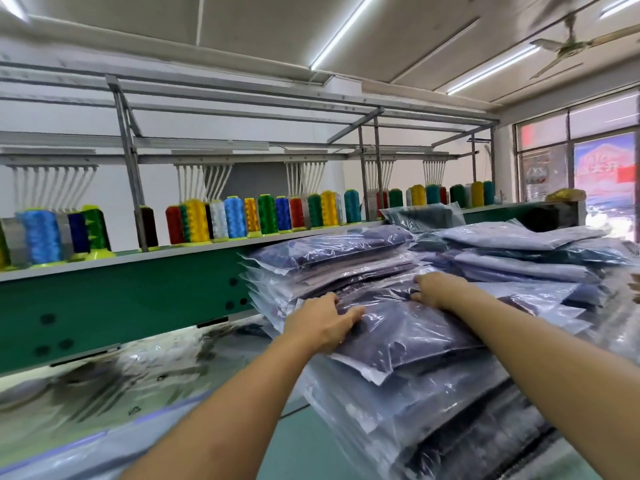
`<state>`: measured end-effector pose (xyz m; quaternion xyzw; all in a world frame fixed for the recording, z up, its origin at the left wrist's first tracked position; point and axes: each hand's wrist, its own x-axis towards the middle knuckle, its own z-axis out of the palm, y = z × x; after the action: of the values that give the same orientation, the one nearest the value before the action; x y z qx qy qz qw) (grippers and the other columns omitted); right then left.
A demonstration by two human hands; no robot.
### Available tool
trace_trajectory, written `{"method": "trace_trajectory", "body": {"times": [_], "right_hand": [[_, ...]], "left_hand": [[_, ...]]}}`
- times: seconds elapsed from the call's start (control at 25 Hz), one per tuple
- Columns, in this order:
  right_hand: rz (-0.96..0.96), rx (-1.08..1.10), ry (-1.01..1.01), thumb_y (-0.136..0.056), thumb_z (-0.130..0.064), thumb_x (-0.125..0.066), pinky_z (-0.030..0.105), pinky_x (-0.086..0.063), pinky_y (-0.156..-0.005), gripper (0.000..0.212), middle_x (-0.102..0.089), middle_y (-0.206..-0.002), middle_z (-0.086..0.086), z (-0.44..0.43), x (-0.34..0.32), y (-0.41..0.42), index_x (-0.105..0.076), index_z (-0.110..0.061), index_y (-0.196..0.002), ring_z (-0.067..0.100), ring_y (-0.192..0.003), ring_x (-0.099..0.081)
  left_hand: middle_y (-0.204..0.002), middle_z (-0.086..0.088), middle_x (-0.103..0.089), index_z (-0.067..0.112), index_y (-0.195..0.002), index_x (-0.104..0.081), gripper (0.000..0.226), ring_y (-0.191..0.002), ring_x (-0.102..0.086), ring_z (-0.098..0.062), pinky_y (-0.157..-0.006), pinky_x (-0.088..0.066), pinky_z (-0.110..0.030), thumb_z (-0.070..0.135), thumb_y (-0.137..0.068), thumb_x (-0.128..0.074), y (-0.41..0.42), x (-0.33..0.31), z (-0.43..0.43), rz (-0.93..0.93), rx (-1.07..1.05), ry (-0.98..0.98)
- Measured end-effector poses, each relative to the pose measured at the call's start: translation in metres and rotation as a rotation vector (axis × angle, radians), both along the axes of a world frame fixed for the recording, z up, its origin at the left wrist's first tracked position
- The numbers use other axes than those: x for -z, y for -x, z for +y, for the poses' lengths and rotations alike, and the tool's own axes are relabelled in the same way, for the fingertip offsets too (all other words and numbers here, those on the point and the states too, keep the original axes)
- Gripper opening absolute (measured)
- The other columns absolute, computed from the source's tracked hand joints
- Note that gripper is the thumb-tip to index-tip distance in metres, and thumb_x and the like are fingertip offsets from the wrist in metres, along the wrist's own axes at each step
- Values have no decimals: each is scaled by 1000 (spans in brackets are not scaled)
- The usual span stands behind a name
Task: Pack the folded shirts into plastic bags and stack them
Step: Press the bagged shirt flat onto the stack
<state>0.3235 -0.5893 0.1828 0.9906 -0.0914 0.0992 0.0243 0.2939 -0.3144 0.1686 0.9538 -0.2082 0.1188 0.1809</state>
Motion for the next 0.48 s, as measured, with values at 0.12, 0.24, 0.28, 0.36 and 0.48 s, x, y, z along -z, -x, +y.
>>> {"method": "trace_trajectory", "body": {"times": [0.12, 0.24, 0.28, 0.36, 0.48], "right_hand": [[-202, 40, 23, -90, -29, -53, 42, -49, -89, 31, -63, -129, 7, 36, -7, 29, -57, -23, -120, 28, -116, -61], [-292, -106, -91, -85, -24, -54, 37, -52, -80, 14, -68, -106, 3, 101, -19, 53, -56, -26, -99, 26, -93, -64], [-315, -178, -140, -84, -23, -55, 38, -54, -77, 9, -67, -97, 1, 130, -22, 62, -55, -26, -92, 24, -86, -63], [-365, -324, -221, -81, -19, -54, 34, -50, -65, 8, -62, -82, -2, 189, -24, 80, -50, -25, -78, 22, -76, -59], [-405, -501, -243, -78, -14, -53, 34, -40, -55, 19, -54, -68, -5, 277, -20, 106, -43, -20, -63, 22, -68, -52]], "left_hand": [[-124, -4, -65, 21, -128, -55, 64, -109, -61, -29, -93, -52, -44, 73, -94, -40, 23, -14, 28, -123, -56, 1], [-129, -4, -64, 21, -135, -51, 59, -114, -61, -30, -94, -49, -45, 65, -96, -42, 51, -22, 64, -233, -146, -18], [-128, -3, -64, 22, -134, -51, 56, -115, -60, -29, -97, -47, -48, 63, -96, -44, 62, -22, 80, -268, -183, -17], [-124, -2, -64, 23, -128, -52, 48, -115, -59, -28, -102, -41, -54, 58, -96, -47, 81, -19, 110, -340, -253, -12], [-121, -1, -62, 22, -119, -52, 36, -115, -57, -29, -103, -37, -59, 47, -94, -54, 111, -13, 157, -364, -339, 2]]}}
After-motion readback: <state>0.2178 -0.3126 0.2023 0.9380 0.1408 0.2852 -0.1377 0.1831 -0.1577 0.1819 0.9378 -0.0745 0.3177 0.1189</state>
